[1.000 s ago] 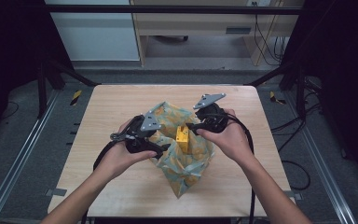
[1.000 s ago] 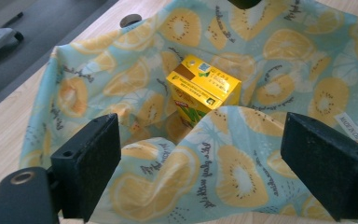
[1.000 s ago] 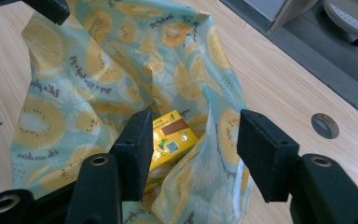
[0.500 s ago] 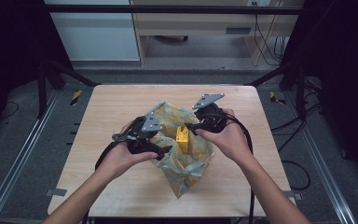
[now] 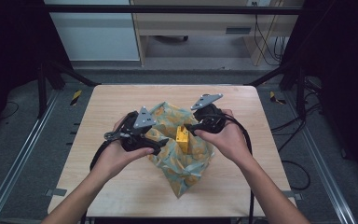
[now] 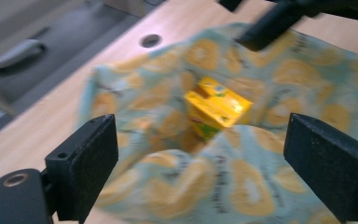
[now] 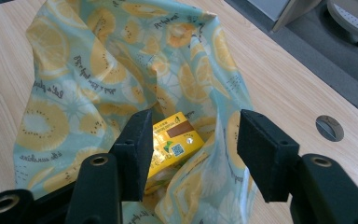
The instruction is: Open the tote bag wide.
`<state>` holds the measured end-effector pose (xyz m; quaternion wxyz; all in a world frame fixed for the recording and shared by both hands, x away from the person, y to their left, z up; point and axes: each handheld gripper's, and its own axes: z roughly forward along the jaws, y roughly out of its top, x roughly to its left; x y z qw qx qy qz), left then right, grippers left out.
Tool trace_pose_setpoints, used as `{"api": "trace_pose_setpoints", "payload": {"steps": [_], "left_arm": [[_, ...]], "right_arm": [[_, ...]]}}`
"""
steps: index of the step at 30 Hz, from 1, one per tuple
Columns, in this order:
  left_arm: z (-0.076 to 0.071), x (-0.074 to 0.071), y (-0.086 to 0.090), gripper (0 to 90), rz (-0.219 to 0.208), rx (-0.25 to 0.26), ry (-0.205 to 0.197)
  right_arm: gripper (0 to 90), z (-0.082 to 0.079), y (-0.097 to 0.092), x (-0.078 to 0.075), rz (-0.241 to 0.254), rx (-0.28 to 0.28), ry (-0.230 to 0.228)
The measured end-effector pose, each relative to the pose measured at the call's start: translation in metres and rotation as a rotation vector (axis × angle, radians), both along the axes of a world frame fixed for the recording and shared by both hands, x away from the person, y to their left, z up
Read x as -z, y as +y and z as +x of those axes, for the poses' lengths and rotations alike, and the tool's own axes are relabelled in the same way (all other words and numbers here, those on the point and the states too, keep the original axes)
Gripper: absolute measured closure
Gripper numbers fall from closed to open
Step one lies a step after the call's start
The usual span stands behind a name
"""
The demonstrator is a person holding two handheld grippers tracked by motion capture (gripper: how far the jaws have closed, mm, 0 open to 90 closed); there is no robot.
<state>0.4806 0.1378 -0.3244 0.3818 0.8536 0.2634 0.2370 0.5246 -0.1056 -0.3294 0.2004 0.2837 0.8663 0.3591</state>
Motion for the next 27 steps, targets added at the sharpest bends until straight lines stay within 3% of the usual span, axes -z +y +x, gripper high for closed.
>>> {"api": "trace_pose_setpoints", "payload": {"steps": [2,5,6,7,11,13,15,19,25,27], "left_arm": [[0.001,-0.001,0.003,8.7,-0.009,-0.02,-0.001],[0.007,-0.004,0.017,7.5,-0.002,-0.095,-0.033],[0.007,-0.004,0.017,7.4,-0.002,-0.095,-0.033],[0.011,-0.004,0.024,7.3,-0.012,-0.134,-0.035],[0.018,-0.002,0.033,8.0,-0.036,-0.186,-0.037],[0.02,-0.002,0.035,8.3,-0.036,-0.194,-0.036],[0.024,0.0,0.035,9.0,-0.046,-0.2,-0.009],[0.028,0.01,0.032,9.3,-0.019,-0.205,0.005],[0.028,0.024,0.028,8.7,-0.023,-0.215,0.045],[0.026,0.03,0.026,8.2,-0.037,-0.215,0.062]], "right_arm": [[45.7,0.0,0.0,0.0,0.0,0.0,-0.001],[44.8,0.0,0.002,0.0,0.002,0.003,0.002],[44.7,0.001,0.002,0.0,0.0,0.003,0.003],[44.6,0.001,0.002,0.0,0.001,0.005,0.003],[44.6,0.001,0.004,0.001,-0.004,0.006,0.004],[44.6,0.001,0.004,0.001,-0.005,0.004,0.006],[44.6,0.001,0.005,0.002,-0.008,0.005,0.006],[44.6,0.001,0.007,0.003,-0.013,0.007,0.002],[44.6,0.001,0.008,0.004,-0.034,0.013,-0.002],[44.9,0.002,0.006,0.007,-0.017,0.025,0.006]]}}
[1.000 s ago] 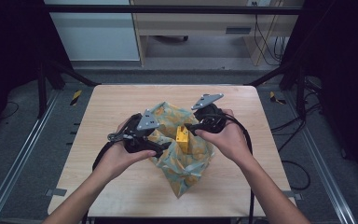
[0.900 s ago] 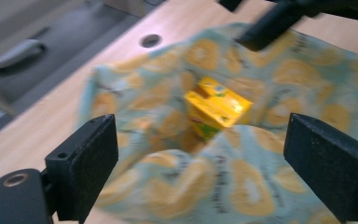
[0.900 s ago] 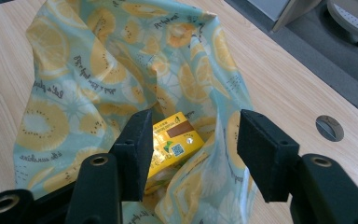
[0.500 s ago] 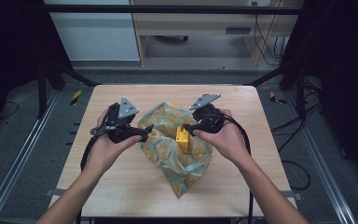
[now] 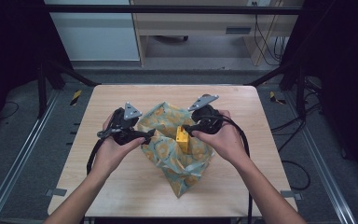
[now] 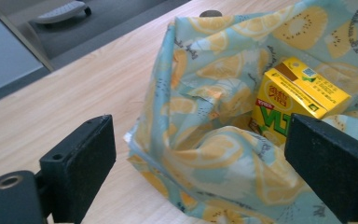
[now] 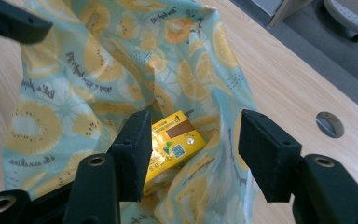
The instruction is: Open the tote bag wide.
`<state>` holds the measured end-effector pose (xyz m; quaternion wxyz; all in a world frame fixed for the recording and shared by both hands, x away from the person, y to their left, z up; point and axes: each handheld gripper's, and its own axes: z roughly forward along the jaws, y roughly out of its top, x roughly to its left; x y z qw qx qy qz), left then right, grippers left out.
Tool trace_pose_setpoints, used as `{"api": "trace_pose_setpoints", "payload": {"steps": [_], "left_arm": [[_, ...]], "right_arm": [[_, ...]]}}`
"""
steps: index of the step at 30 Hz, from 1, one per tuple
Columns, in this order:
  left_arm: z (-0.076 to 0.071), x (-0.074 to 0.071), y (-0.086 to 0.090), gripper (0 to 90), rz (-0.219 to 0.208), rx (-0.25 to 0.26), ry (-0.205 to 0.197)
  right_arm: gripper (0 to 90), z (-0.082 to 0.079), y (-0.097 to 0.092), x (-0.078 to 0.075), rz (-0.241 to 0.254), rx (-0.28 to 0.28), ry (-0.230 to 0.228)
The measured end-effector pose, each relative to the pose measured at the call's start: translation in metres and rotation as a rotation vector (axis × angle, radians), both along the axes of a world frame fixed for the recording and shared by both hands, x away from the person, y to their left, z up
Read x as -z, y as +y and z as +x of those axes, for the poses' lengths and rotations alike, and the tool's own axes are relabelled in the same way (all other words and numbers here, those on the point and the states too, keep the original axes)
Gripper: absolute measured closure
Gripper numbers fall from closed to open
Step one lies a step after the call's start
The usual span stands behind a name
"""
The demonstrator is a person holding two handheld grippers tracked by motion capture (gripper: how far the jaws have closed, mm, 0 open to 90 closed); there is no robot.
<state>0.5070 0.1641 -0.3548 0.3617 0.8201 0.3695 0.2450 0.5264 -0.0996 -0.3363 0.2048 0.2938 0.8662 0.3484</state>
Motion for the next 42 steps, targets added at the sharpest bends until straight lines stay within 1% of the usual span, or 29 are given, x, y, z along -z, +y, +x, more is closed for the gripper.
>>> {"api": "trace_pose_setpoints", "payload": {"steps": [1,3,4,5,6,9,11,13,14,15,16,18,19,21,23,25,26,27,28,29,30,31,32,33,34,37,38,39,42], "left_arm": [[0.0,0.0,0.0,8.0,0.0,0.0,0.0],[-0.001,0.006,-0.002,7.3,-0.014,-0.001,0.015],[-0.002,0.007,-0.002,7.3,-0.013,0.001,0.019],[-0.003,0.008,-0.003,7.4,-0.024,-0.002,0.018],[-0.004,0.009,-0.003,7.4,-0.018,0.001,0.021],[-0.004,0.012,-0.004,8.9,-0.024,-0.002,0.028],[-0.007,0.016,-0.002,12.2,-0.03,-0.008,0.034],[-0.008,0.019,0.001,14.6,-0.026,-0.016,0.039],[-0.009,0.02,0.003,14.6,-0.021,-0.024,0.033],[-0.009,0.02,0.003,14.6,-0.021,-0.024,0.033],[-0.011,0.022,0.008,14.6,-0.015,-0.036,0.026],[-0.013,0.024,0.013,14.6,-0.029,-0.045,0.034],[-0.013,0.024,0.013,14.6,-0.029,-0.045,0.034],[-0.013,0.026,0.018,14.7,-0.041,-0.046,0.048],[-0.014,0.026,0.019,16.8,-0.038,-0.043,0.052],[-0.012,0.029,0.02,19.5,-0.046,-0.036,0.076],[-0.012,0.03,0.02,21.8,-0.048,-0.032,0.088],[-0.012,0.03,0.02,24.9,-0.048,-0.032,0.088],[-0.01,0.033,0.021,28.9,-0.055,-0.03,0.105],[-0.01,0.033,0.021,34.6,-0.055,-0.03,0.105],[-0.01,0.035,0.021,40.2,-0.06,-0.019,0.118],[-0.01,0.036,0.02,44.5,-0.057,-0.01,0.123],[-0.01,0.037,0.02,50.9,-0.05,-0.001,0.122],[-0.01,0.037,0.02,56.7,-0.05,-0.001,0.122],[-0.01,0.039,0.019,62.6,-0.049,0.018,0.131],[-0.01,0.041,0.018,79.2,-0.047,0.048,0.13],[-0.01,0.041,0.017,82.4,-0.047,0.057,0.131],[-0.011,0.04,0.016,85.2,-0.037,0.066,0.123],[-0.013,0.036,0.014,88.5,-0.017,0.073,0.091]], "right_arm": [[44.9,0.0,-0.001,0.002,0.003,0.005,0.004],[44.9,0.0,-0.002,0.006,0.003,0.009,0.011],[44.9,0.0,-0.003,0.007,0.001,0.012,0.016],[45.0,0.0,-0.003,0.008,0.003,0.012,0.017],[45.0,-0.001,-0.004,0.009,0.002,0.015,0.021],[45.6,-0.001,-0.005,0.011,0.006,0.016,0.023],[47.1,-0.001,-0.006,0.012,0.0,0.015,0.026],[48.7,-0.001,-0.007,0.013,-0.002,0.017,0.025],[49.3,-0.001,-0.008,0.013,-0.004,0.017,0.027],[50.2,-0.002,-0.008,0.013,-0.005,0.018,0.03],[51.1,-0.002,-0.009,0.014,-0.003,0.015,0.029],[54.0,-0.002,-0.008,0.015,-0.006,0.014,0.035],[54.0,-0.002,-0.008,0.015,-0.006,0.014,0.035],[57.4,-0.002,-0.007,0.017,-0.022,0.016,0.041],[59.7,-0.001,-0.005,0.018,-0.026,0.017,0.045],[63.7,-0.001,-0.004,0.02,-0.028,0.016,0.051],[66.4,-0.001,-0.003,0.02,-0.034,0.015,0.052],[66.4,-0.001,-0.003,0.02,-0.034,0.015,0.052],[71.5,-0.002,-0.002,0.021,-0.043,0.009,0.055],[71.5,-0.002,-0.002,0.021,-0.043,0.009,0.055],[78.7,-0.003,-0.002,0.021,-0.045,0.006,0.047],[81.6,-0.003,-0.002,0.02,-0.043,0.005,0.043],[84.0,-0.003,-0.003,0.019,-0.042,0.006,0.041],[84.0,-0.003,-0.003,0.019,-0.042,0.006,0.041],[88.2,-0.003,-0.005,0.019,-0.032,0.005,0.035],[89.9,-0.004,-0.006,0.018,-0.027,0.007,0.031],[90.0,-0.004,-0.007,0.018,-0.025,0.007,0.029],[90.0,-0.005,-0.008,0.017,-0.022,0.01,0.026],[90.0,-0.005,-0.013,0.016,-0.018,0.019,0.017]]}}
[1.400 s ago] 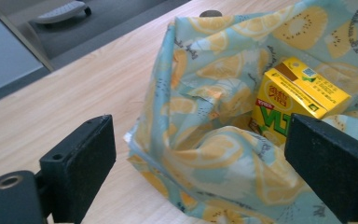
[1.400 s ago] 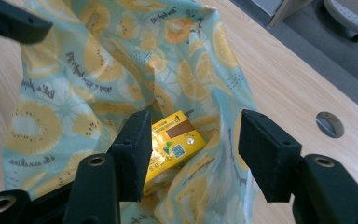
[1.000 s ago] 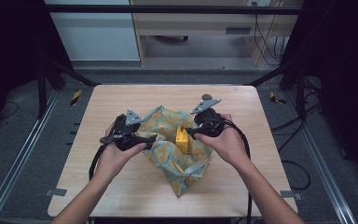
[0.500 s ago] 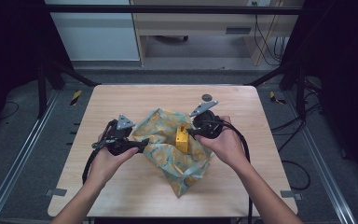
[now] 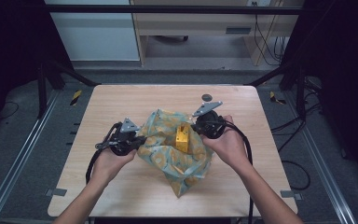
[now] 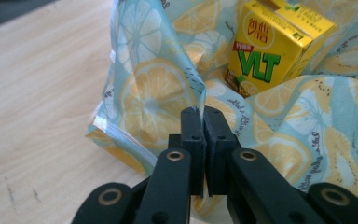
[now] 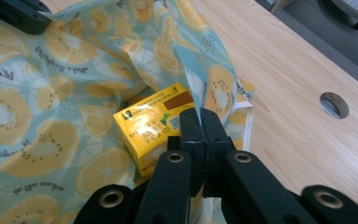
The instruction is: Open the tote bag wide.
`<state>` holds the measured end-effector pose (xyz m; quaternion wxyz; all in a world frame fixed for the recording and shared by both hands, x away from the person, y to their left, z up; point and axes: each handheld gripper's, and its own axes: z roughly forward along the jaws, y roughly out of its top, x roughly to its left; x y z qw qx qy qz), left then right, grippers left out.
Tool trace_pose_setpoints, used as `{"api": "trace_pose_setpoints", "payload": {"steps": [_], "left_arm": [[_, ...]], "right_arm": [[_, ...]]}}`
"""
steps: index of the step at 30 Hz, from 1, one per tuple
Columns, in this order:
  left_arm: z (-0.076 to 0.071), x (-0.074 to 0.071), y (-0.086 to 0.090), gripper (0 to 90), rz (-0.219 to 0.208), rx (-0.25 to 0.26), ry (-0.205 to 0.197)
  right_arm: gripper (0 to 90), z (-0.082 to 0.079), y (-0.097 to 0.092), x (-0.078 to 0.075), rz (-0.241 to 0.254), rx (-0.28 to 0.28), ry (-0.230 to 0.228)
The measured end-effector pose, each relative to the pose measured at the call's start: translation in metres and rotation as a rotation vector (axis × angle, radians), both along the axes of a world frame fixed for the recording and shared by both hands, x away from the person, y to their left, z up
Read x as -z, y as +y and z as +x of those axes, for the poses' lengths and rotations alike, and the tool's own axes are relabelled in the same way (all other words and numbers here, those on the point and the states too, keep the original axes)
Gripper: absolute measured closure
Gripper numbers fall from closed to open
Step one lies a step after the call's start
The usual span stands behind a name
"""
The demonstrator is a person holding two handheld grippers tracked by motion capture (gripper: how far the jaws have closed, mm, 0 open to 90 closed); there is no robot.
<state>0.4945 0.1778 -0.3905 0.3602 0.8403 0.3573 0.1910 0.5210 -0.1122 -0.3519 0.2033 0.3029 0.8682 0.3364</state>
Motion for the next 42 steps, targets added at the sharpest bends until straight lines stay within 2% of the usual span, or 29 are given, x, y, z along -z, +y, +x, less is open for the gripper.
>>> {"api": "trace_pose_setpoints", "payload": {"steps": [2,3,4,8,12,19,23,32,36,41,42], "left_arm": [[-0.001,-0.005,-0.002,88.8,0.015,-0.001,-0.032],[-0.001,-0.005,-0.002,89.0,0.015,-0.001,-0.032],[-0.002,-0.008,-0.004,89.1,0.021,0.004,-0.054],[-0.001,-0.009,-0.007,89.3,0.033,0.016,-0.062],[0.005,-0.006,-0.012,89.3,0.068,0.017,-0.071],[0.016,-0.001,-0.021,89.2,0.068,0.016,-0.077],[0.019,0.001,-0.023,89.3,0.085,0.019,-0.078],[0.029,0.019,-0.025,89.3,0.121,0.014,-0.053],[0.034,0.025,-0.025,89.4,0.118,0.001,-0.046],[0.037,0.027,-0.024,89.4,0.131,-0.004,-0.048],[0.036,0.028,-0.024,89.4,0.144,-0.004,-0.055]], "right_arm": [[90.0,0.0,-0.004,0.0,0.016,0.009,-0.006],[90.0,0.0,-0.004,0.0,0.016,0.009,-0.006],[90.0,0.0,-0.01,-0.001,0.021,0.025,-0.013],[90.0,0.0,-0.021,0.003,0.03,0.05,-0.017],[90.0,0.002,-0.032,0.01,0.035,0.076,-0.011],[90.0,0.007,-0.044,0.02,0.046,0.113,-0.008],[90.0,0.01,-0.051,0.028,0.053,0.138,-0.001],[90.0,0.017,-0.061,0.051,0.071,0.162,0.027],[90.0,0.02,-0.064,0.058,0.079,0.175,0.037],[90.0,0.023,-0.069,0.063,0.085,0.19,0.047],[90.0,0.023,-0.071,0.065,0.087,0.199,0.053]]}}
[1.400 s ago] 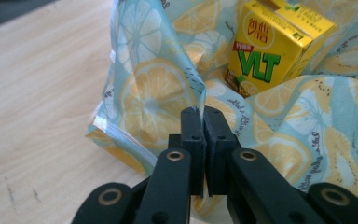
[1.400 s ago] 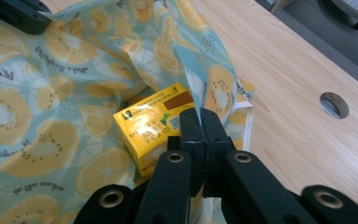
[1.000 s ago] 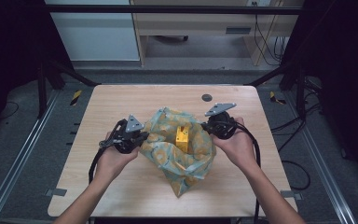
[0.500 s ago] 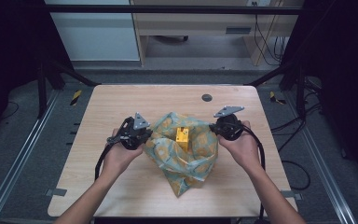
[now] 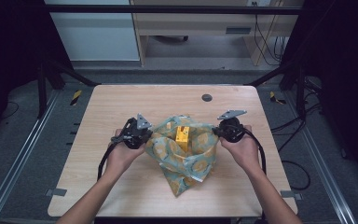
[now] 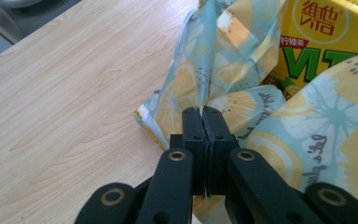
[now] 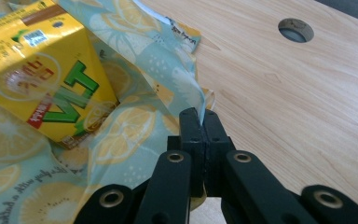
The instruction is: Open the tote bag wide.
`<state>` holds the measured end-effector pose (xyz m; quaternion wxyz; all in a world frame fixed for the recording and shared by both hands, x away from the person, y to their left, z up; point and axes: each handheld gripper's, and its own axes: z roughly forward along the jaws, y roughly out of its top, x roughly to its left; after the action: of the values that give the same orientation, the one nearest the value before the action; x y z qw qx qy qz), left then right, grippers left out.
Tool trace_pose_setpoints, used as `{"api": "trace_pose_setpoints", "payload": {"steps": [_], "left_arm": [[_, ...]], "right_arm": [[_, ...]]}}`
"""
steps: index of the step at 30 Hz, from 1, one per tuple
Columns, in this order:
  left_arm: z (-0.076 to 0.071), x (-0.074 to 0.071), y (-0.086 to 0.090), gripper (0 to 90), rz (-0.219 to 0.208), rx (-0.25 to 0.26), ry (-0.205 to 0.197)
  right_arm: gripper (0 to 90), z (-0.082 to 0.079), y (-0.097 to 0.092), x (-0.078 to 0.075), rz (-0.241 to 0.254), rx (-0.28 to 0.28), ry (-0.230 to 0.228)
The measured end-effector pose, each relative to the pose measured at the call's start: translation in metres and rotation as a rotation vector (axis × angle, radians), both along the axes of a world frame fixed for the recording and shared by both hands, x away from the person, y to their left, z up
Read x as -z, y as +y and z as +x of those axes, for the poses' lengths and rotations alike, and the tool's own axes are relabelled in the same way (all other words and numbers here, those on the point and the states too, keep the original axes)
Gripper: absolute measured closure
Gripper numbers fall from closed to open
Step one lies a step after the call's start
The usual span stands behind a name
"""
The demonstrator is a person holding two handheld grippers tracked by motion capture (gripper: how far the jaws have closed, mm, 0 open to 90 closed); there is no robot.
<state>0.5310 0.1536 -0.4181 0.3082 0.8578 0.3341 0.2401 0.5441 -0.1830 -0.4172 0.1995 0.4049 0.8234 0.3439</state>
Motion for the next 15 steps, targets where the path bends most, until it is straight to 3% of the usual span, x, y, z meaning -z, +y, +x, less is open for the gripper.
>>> {"api": "trace_pose_setpoints", "payload": {"steps": [11,15], "left_arm": [[0.005,0.004,0.004,89.4,0.007,-0.019,0.002],[0.007,0.01,0.006,89.3,0.022,-0.024,0.021]], "right_arm": [[90.0,0.003,-0.011,0.011,0.006,0.031,0.022],[90.0,0.003,-0.014,0.017,0.004,0.041,0.039]]}}
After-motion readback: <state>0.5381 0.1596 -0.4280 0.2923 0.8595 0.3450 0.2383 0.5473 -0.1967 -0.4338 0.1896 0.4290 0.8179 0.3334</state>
